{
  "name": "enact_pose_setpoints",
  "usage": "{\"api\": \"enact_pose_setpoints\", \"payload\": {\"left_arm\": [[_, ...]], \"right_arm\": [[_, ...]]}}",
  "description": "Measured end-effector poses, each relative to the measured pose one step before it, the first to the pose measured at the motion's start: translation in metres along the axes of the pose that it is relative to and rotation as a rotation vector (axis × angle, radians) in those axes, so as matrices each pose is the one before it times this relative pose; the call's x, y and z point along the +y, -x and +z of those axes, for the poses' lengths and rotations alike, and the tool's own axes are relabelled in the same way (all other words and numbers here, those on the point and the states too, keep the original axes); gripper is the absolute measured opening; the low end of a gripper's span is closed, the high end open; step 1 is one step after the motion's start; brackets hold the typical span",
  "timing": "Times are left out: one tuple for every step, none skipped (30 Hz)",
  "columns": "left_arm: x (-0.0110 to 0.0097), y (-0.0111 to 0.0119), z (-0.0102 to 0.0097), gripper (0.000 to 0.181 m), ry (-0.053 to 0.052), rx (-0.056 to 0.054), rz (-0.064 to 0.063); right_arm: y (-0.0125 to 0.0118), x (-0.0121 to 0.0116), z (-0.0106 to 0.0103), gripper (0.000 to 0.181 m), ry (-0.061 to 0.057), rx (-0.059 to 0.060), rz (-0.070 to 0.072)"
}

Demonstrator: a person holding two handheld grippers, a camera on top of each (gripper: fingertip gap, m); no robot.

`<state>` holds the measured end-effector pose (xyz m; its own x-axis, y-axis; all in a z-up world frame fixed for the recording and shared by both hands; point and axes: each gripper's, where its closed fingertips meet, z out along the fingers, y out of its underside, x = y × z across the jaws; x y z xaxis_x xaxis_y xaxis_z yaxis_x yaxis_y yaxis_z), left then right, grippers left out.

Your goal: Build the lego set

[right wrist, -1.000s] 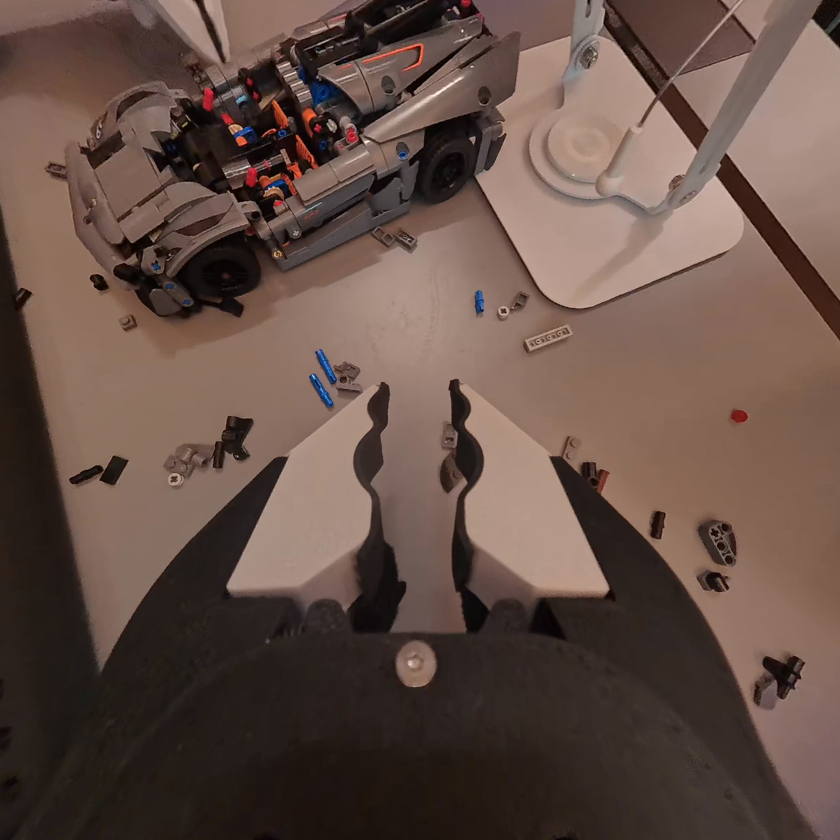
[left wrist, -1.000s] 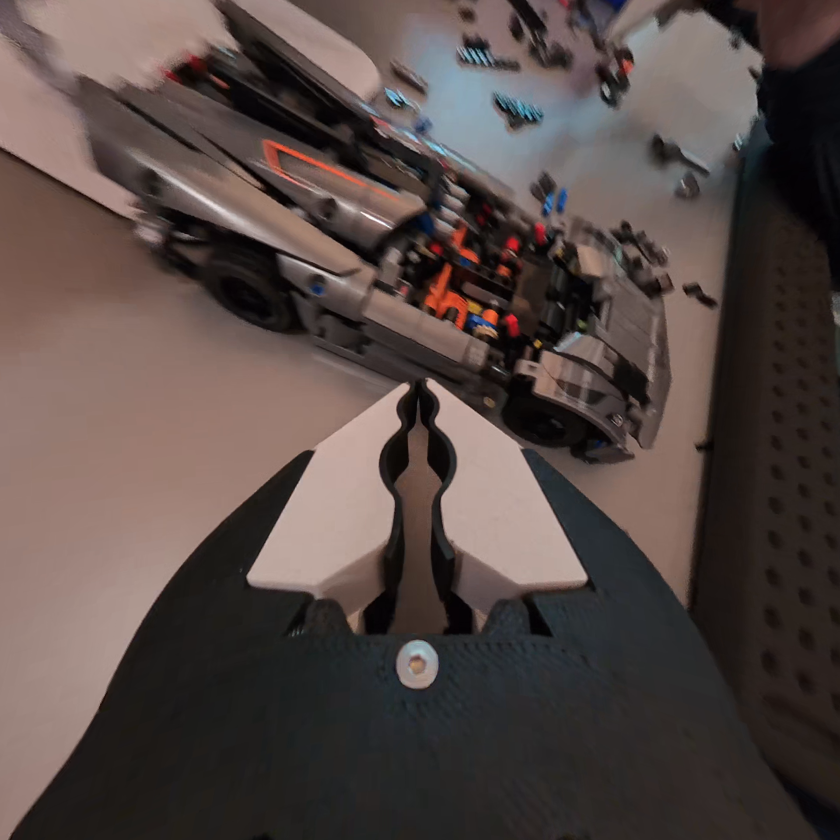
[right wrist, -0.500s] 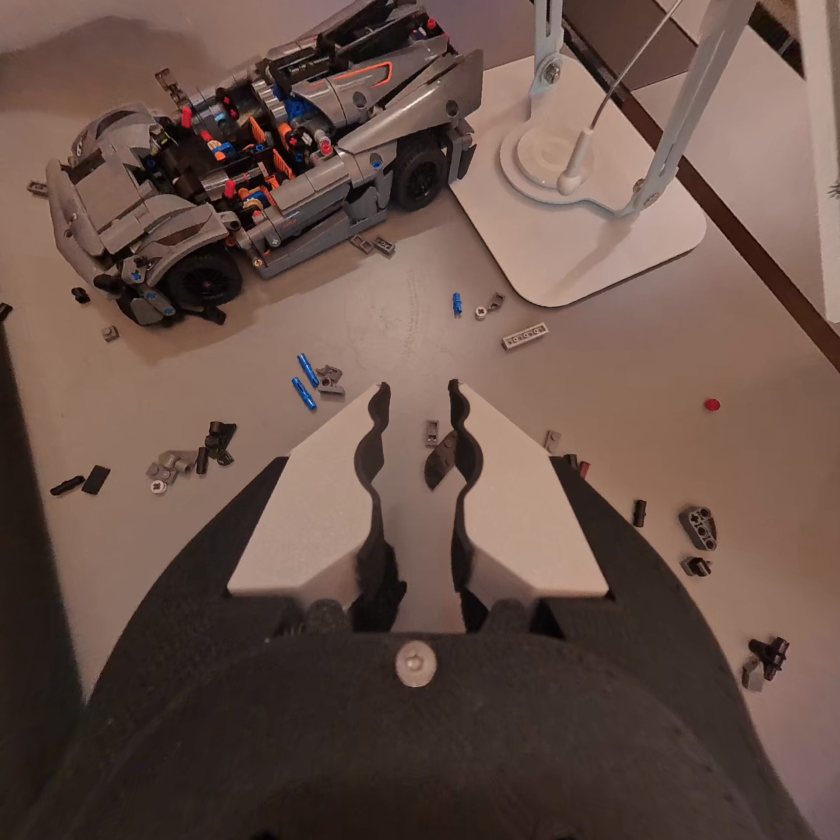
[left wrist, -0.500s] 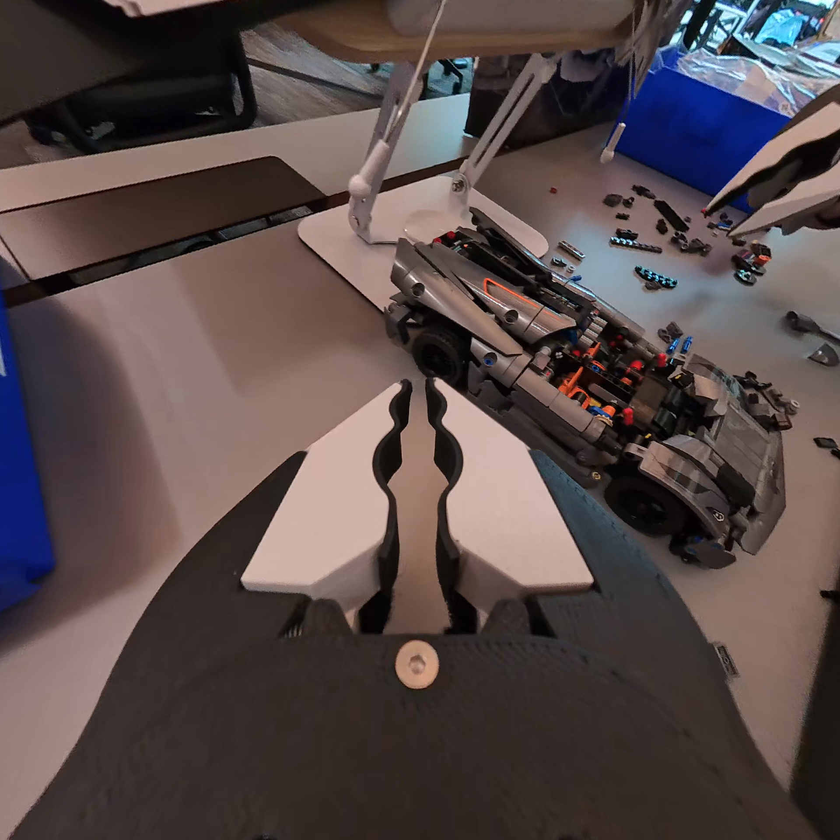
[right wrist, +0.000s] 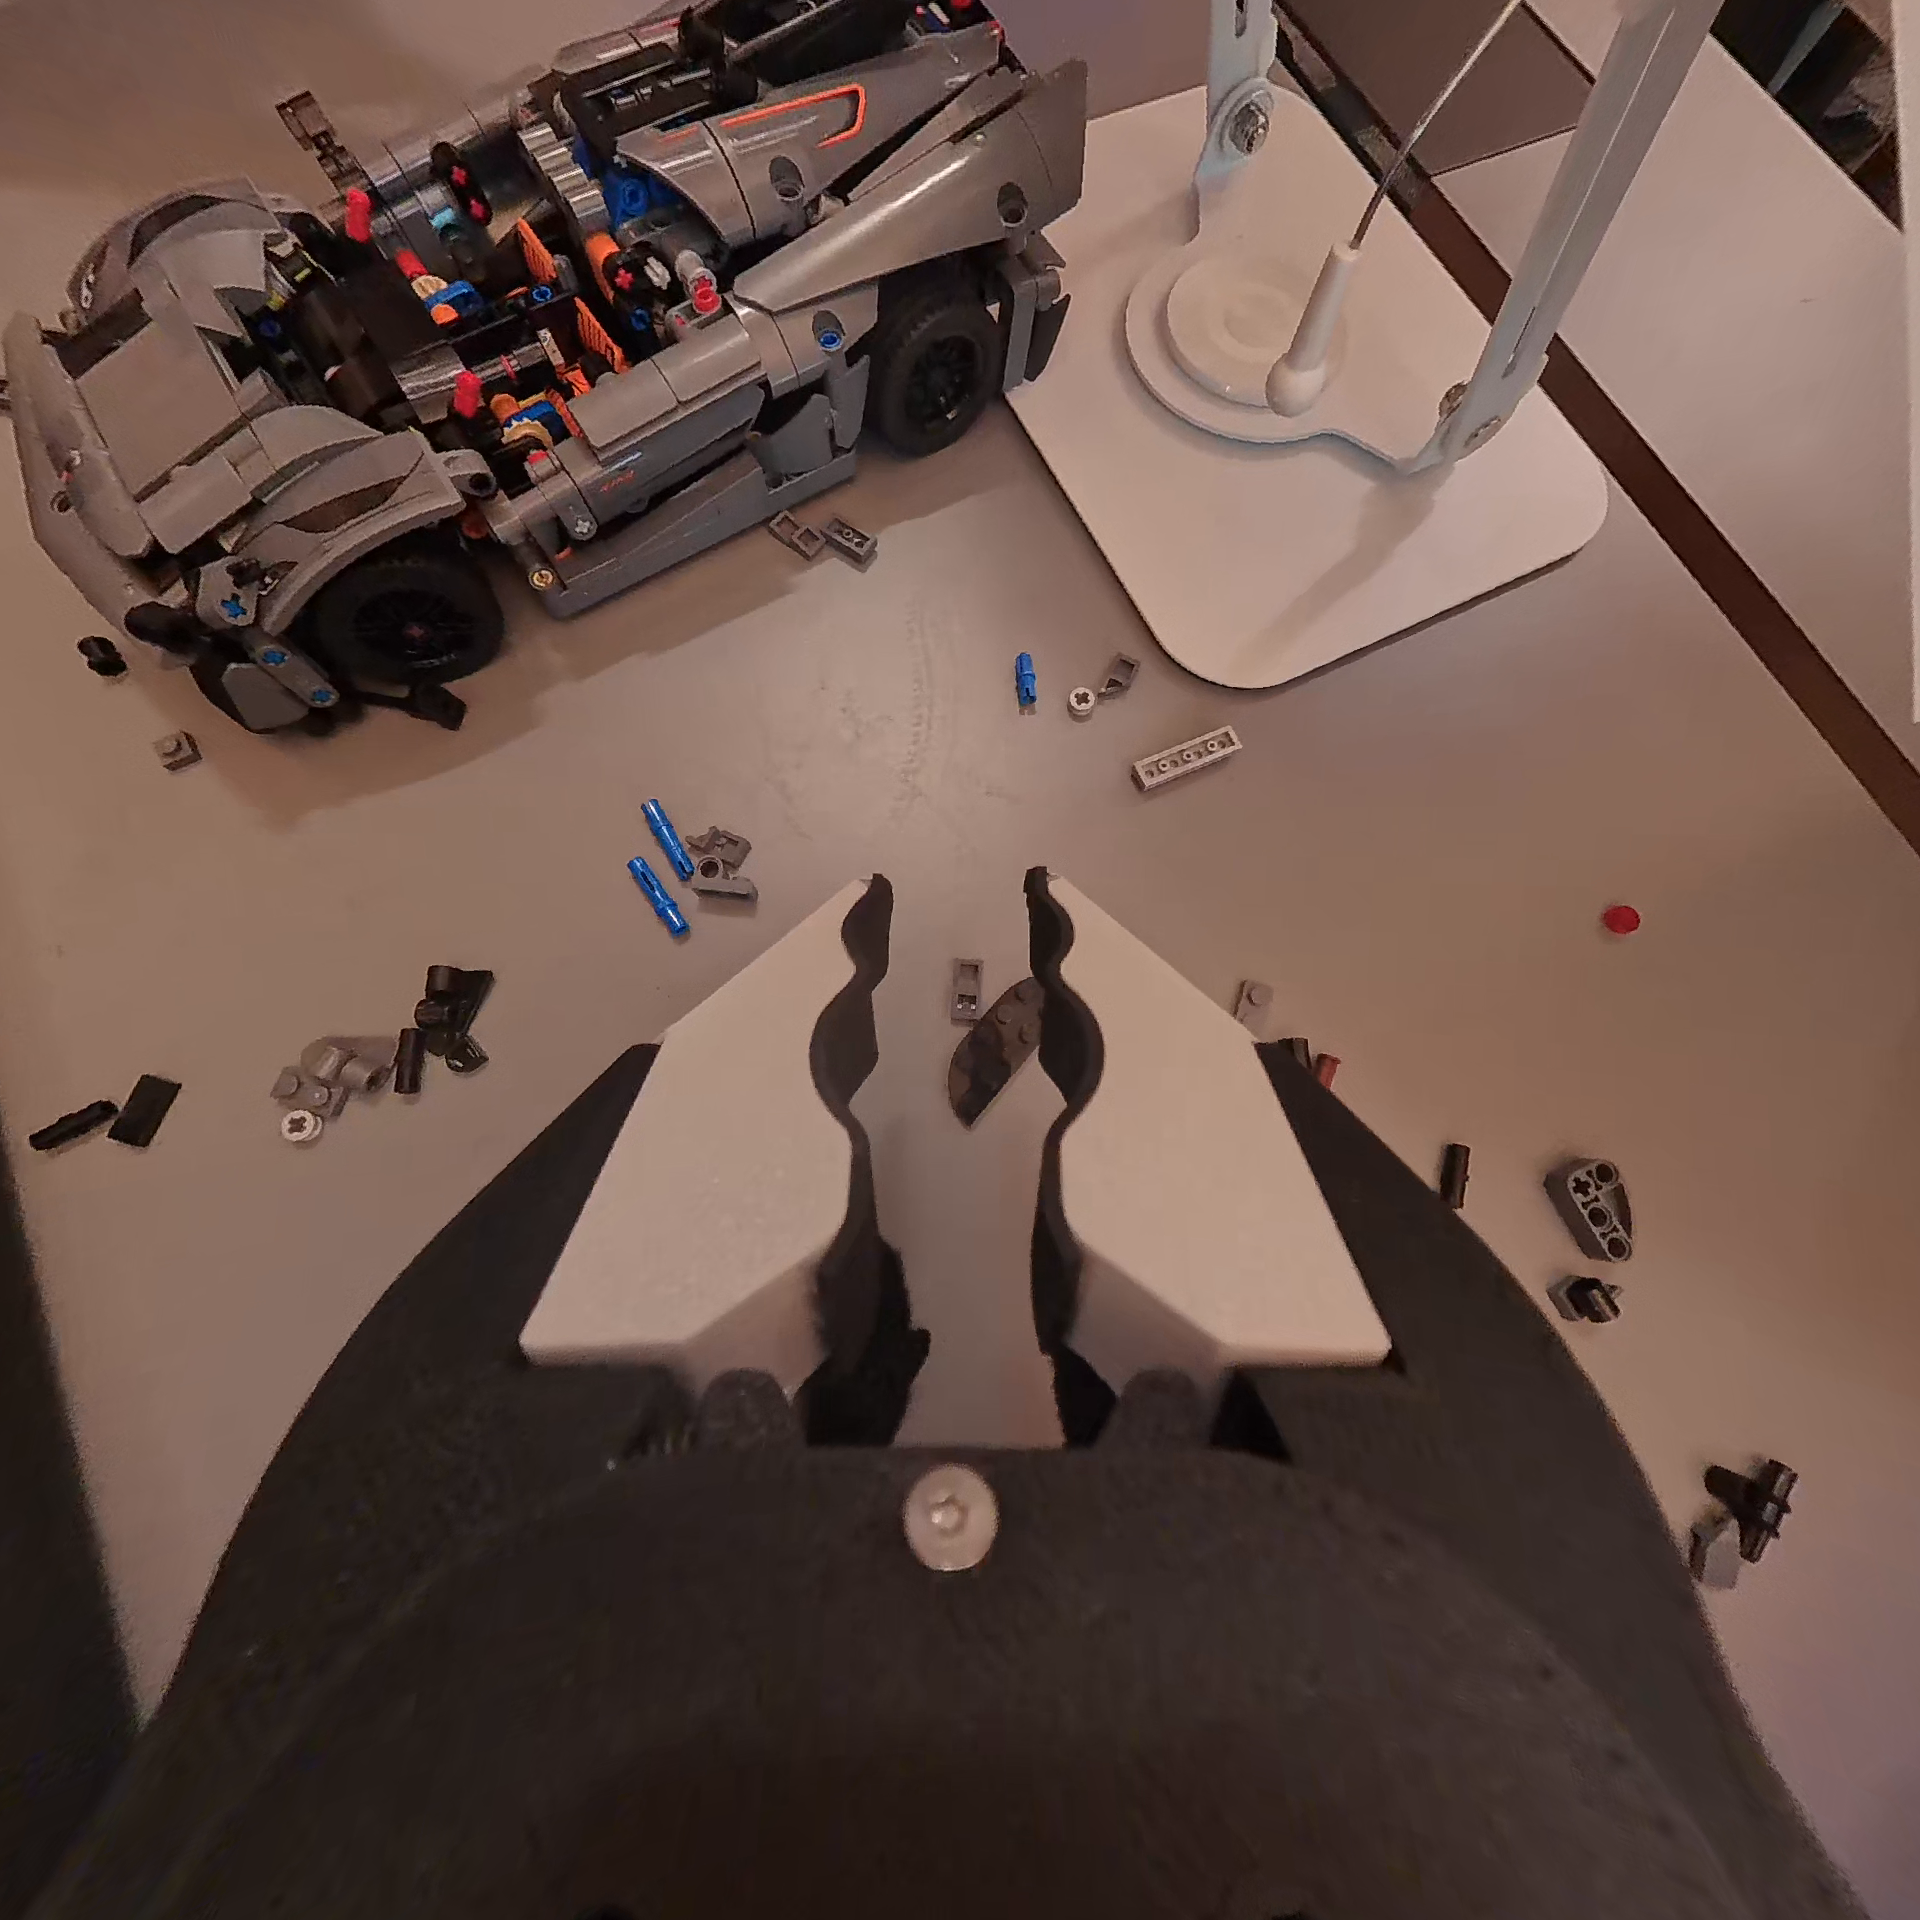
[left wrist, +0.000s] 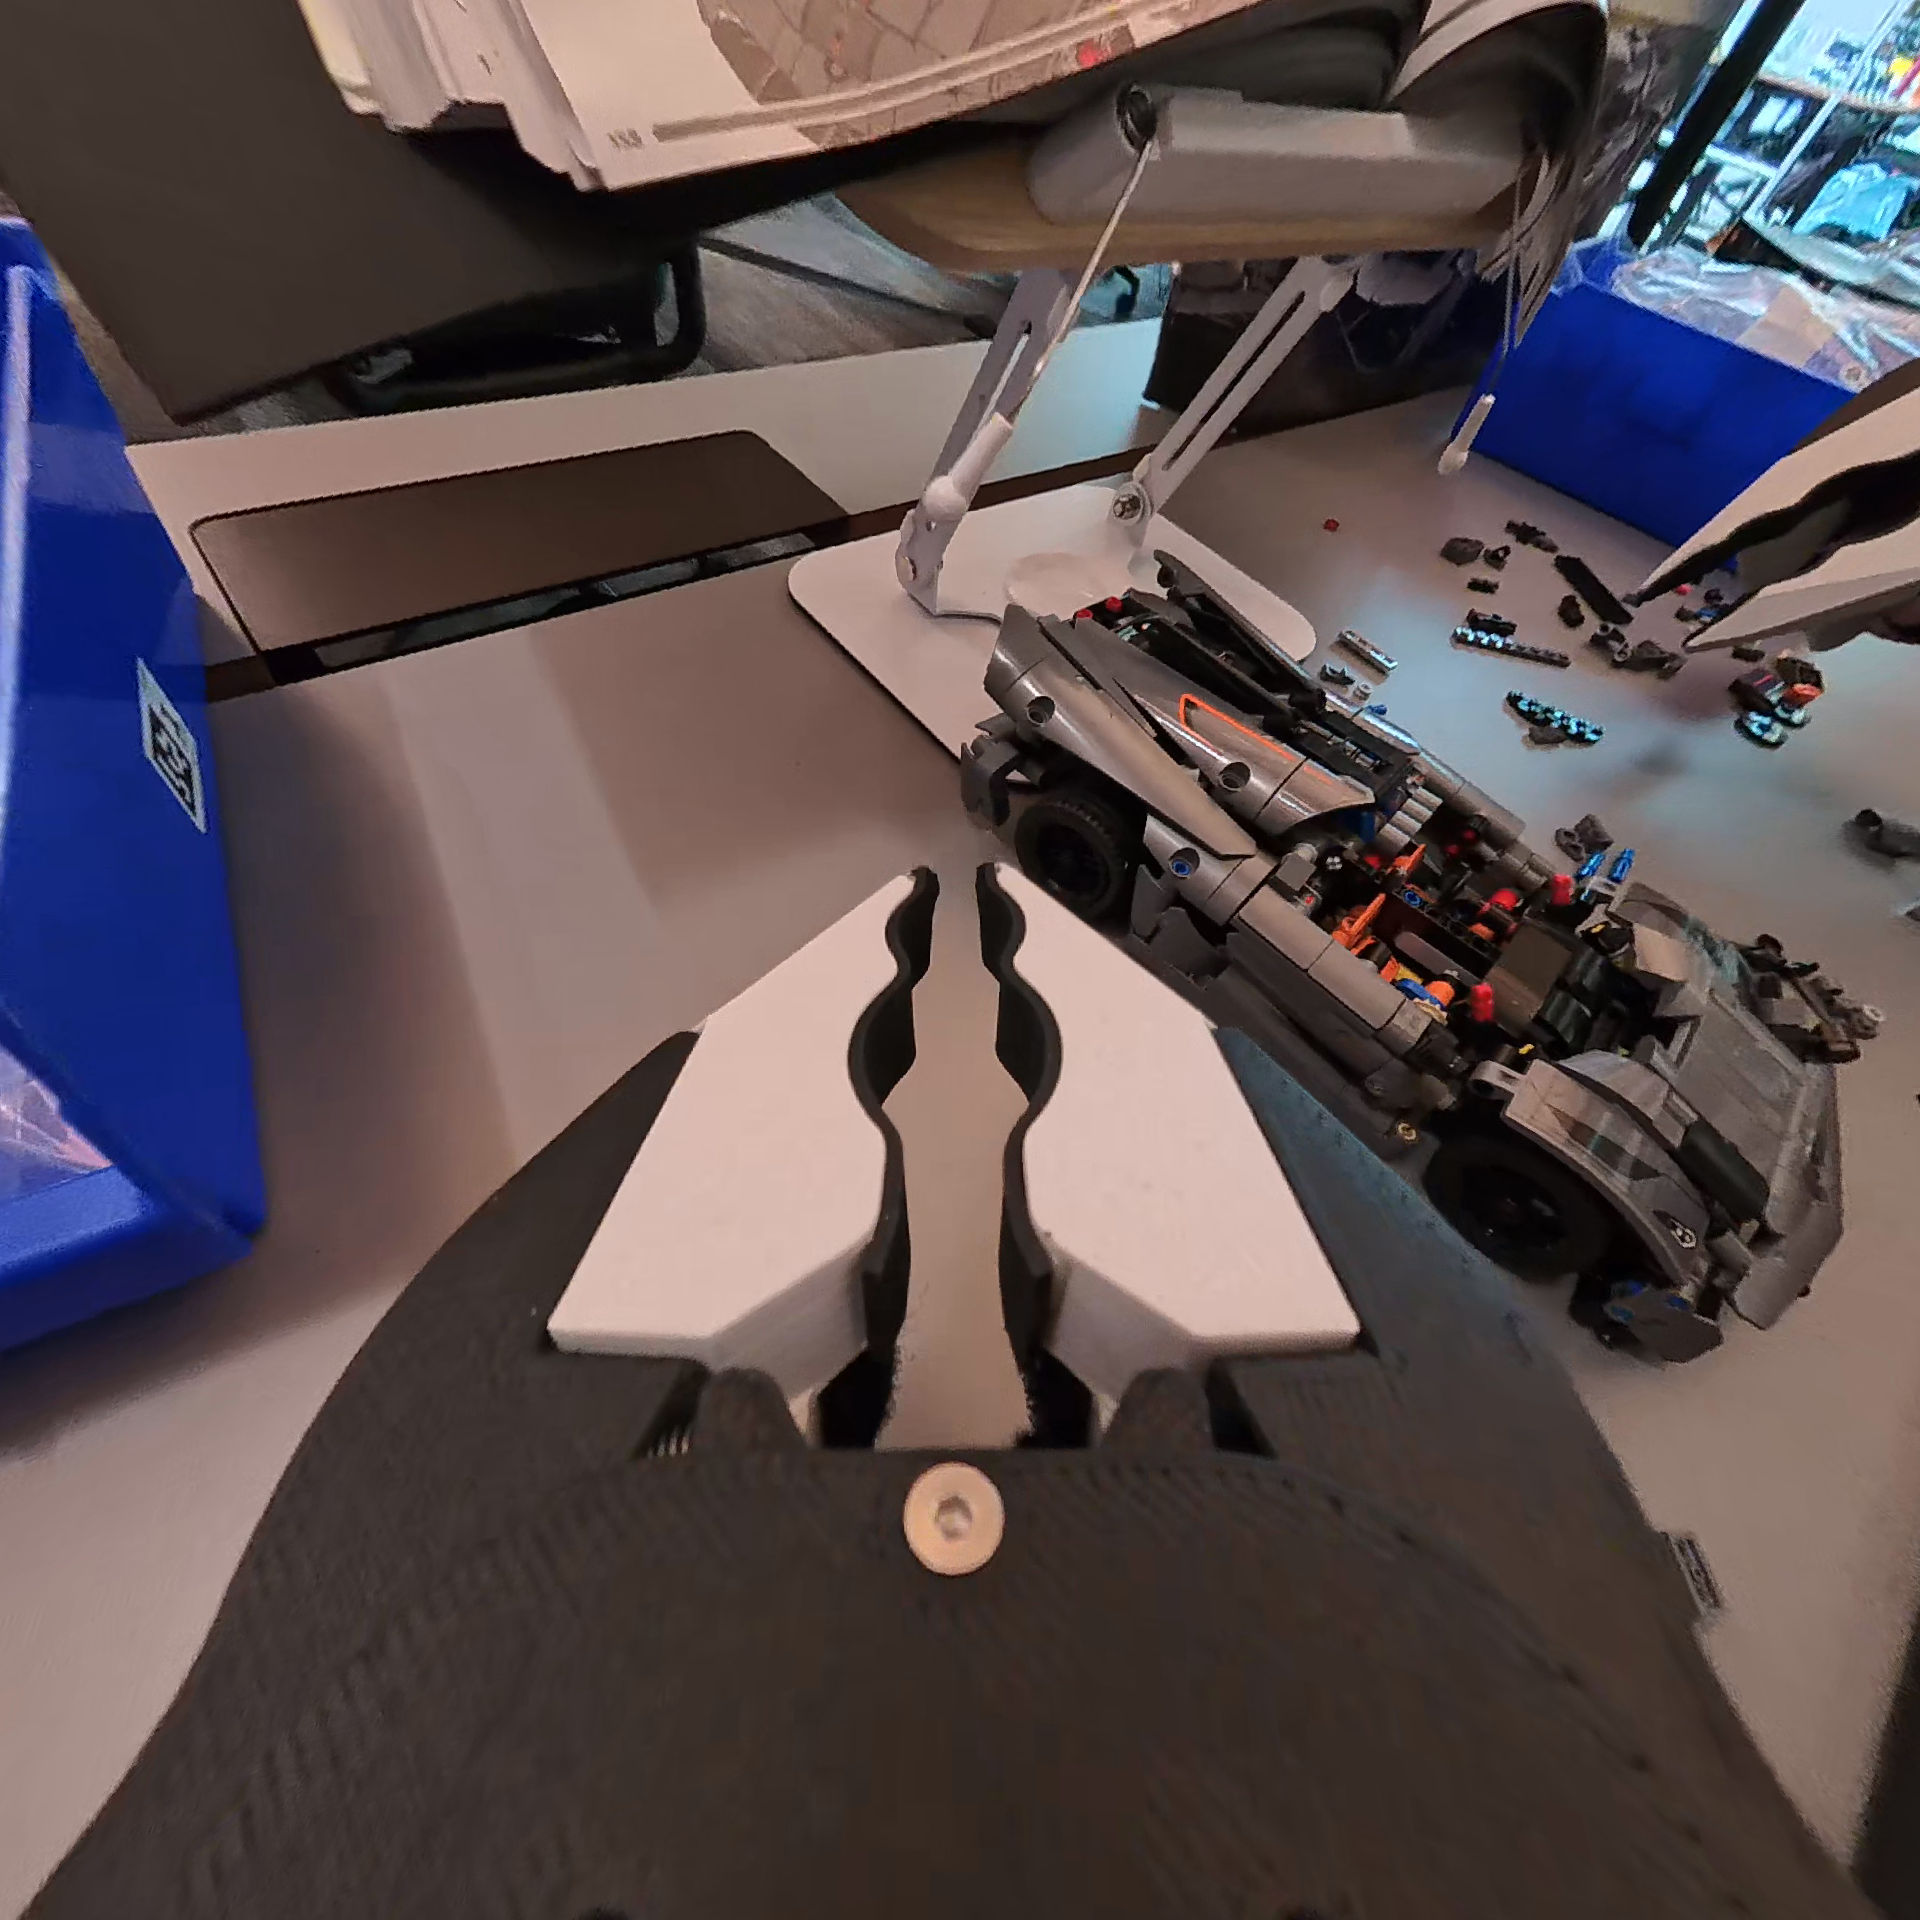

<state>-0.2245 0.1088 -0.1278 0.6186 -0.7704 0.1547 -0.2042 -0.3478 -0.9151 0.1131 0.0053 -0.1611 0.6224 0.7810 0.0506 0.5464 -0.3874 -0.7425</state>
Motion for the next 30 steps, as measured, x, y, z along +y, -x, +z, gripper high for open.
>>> {"api": "enact_pose_setpoints", "payload": {"left_arm": [[0.00137, -0.00228, 0.00181, 0.007, 0.0090, 0.0090, 0.0053], [0.00105, -0.00248, 0.00184, 0.007, 0.0063, 0.0101, 0.0055], [0.00151, -0.00257, 0.00184, 0.008, 0.0083, 0.0099, 0.0070], [0.00147, -0.00365, 0.00193, 0.009, 0.0094, 0.0174, 0.0070], [0.00067, -0.00322, 0.00187, 0.012, 0.0051, 0.0134, 0.0040], [-0.00024, -0.00128, 0.00169, 0.018, 0.0000, 0.0014, 0.0002], [0.00030, -0.00388, 0.00152, 0.021, 0.0017, 0.0188, 0.0025], [0.00056, -0.00318, 0.00187, 0.025, 0.0039, 0.0155, 0.0007], [0.00057, -0.00064, 0.00173, 0.029, 0.0045, -0.0014, 0.0023], [0.00047, -0.00081, 0.00167, 0.031, 0.0029, -0.0007, 0.0061], [0.00092, -0.00168, 0.00167, 0.032, 0.0065, 0.0063, 0.0045], [0.00161, -0.00153, 0.00174, 0.032, 0.0097, 0.0067, 0.0029], [0.00173, -0.00170, 0.00155, 0.033, 0.0100, 0.0081, 0.0046], [0.00123, -0.00112, 0.00154, 0.034, 0.0064, 0.0031, 0.0039], [0.00119, -0.00055, 0.00152, 0.034, 0.0068, 0.0011, 0.0016], [0.00121, -0.00054, 0.00154, 0.034, 0.0067, 0.0027, -0.0002], [0.00112, -0.00041, 0.00158, 0.034, 0.0051, 0.0016, -0.0005], [0.00105, -0.00071, 0.00169, 0.034, 0.0046, 0.0026, 0.0012], [0.00123, -0.00121, 0.00205, 0.034, 0.0064, 0.0048, 0.0035], [0.00164, -0.00076, 0.00229, 0.034, 0.0095, 0.0013, 0.0041], [0.00173, 0.00006, 0.00260, 0.034, 0.0098, -0.0048, 0.0053], [0.00205, 0.00024, 0.00279, 0.034, 0.0107, -0.0069, 0.0060], [0.00209, 0.00074, 0.00346, 0.033, 0.0120, -0.0108, 0.0045], [0.00236, 0.00038, 0.00448, 0.031, 0.0155, -0.0130, 0.0084], [0.00283, 0.00033, 0.00516, 0.030, 0.0205, -0.0193, 0.0190], [0.00356, -0.00063, 0.00539, 0.030, 0.0264, -0.0181, 0.0286], [0.00372, -0.00101, 0.00543, 0.029, 0.0290, -0.0159, 0.0273], [0.00289, -0.00131, 0.00522, 0.029, 0.0238, -0.0117, 0.0185], [0.00057, -0.00197, 0.00456, 0.029, 0.0098, -0.0044, 0.0093], [-0.00093, -0.00325, 0.00420, 0.029, 0.0002, 0.0082, 0.0014]], "right_arm": [[0.00056, 0.00001, 0.00015, 0.025, 0.0006, -0.0016, -0.0011], [0.00016, 0.00003, 0.00017, 0.025, 0.0011, 0.0010, -0.0024], [0.00008, -0.00006, 0.00016, 0.025, -0.0001, 0.0023, -0.0033], [0.00022, -0.00017, 0.00008, 0.025, -0.0009, 0.0003, -0.0023], [0.00030, -0.00016, 0.00011, 0.025, -0.0007, -0.0011, -0.0007], [0.00019, 0.00018, 0.00014, 0.025, 0.0007, -0.0010, -0.0002], [0.00019, 0.00041, 0.00023, 0.025, 0.0014, -0.0002, -0.0010], [0.00044, 0.00024, 0.00041, 0.025, 0.0012, -0.0018, -0.0012], [0.00122, 0.00020, 0.00056, 0.025, 0.0009, -0.0062, -0.0018], [0.00236, -0.00007, 0.00098, 0.025, -0.0004, -0.0107, -0.0052], [0.00300, -0.00041, 0.00128, 0.025, -0.0007, -0.0117, -0.0093], [0.00306, -0.00033, 0.00186, 0.025, 0.0024, -0.0094, -0.0102], [0.00302, -0.00012, 0.00246, 0.025, 0.0055, -0.0082, -0.0086], [0.00320, 0.00010, 0.00304, 0.025, 0.0070, -0.0082, -0.0087], [0.00309, 0.00028, 0.00314, 0.025, 0.0094, -0.0071, -0.0100], [0.00225, 0.00034, 0.00305, 0.025, 0.0097, -0.0021, -0.0089], [0.00144, -0.00042, 0.00274, 0.026, 0.0044, 0.0008, -0.0042], [0.00219, -0.00197, 0.00244, 0.027, -0.0041, -0.0057, 0.0013], [0.00377, -0.00363, 0.00274, 0.029, -0.0128, -0.0137, 0.0025], [0.00405, -0.00492, 0.00328, 0.031, -0.0179, -0.0123, 0.0001], [0.00417, -0.00496, 0.00438, 0.032, -0.0151, -0.0099, -0.0004], [0.00568, -0.00424, 0.00574, 0.032, -0.0067, -0.0153, -0.0064], [0.00696, -0.00397, 0.00664, 0.032, -0.0014, -0.0137, -0.0249], [0.00475, -0.00346, 0.00716, 0.028, 0.0055, 0.0080, -0.0334], [0.00112, -0.00277, 0.00738, 0.027, 0.0170, 0.0260, -0.0194], [0.00003, -0.00401, 0.00696, 0.029, 0.0129, 0.0236, -0.0061], [-0.00170, -0.00694, 0.00576, 0.033, -0.0080, 0.0254, 0.0018], [-0.00297, -0.00808, 0.00471, 0.035, -0.0172, 0.0260, 0.0076], [-0.00343, -0.00607, 0.00491, 0.035, -0.0039, 0.0224, 0.0040], [-0.00493, -0.00318, 0.00553, 0.035, 0.0114, 0.0302, -0.0063]]}}
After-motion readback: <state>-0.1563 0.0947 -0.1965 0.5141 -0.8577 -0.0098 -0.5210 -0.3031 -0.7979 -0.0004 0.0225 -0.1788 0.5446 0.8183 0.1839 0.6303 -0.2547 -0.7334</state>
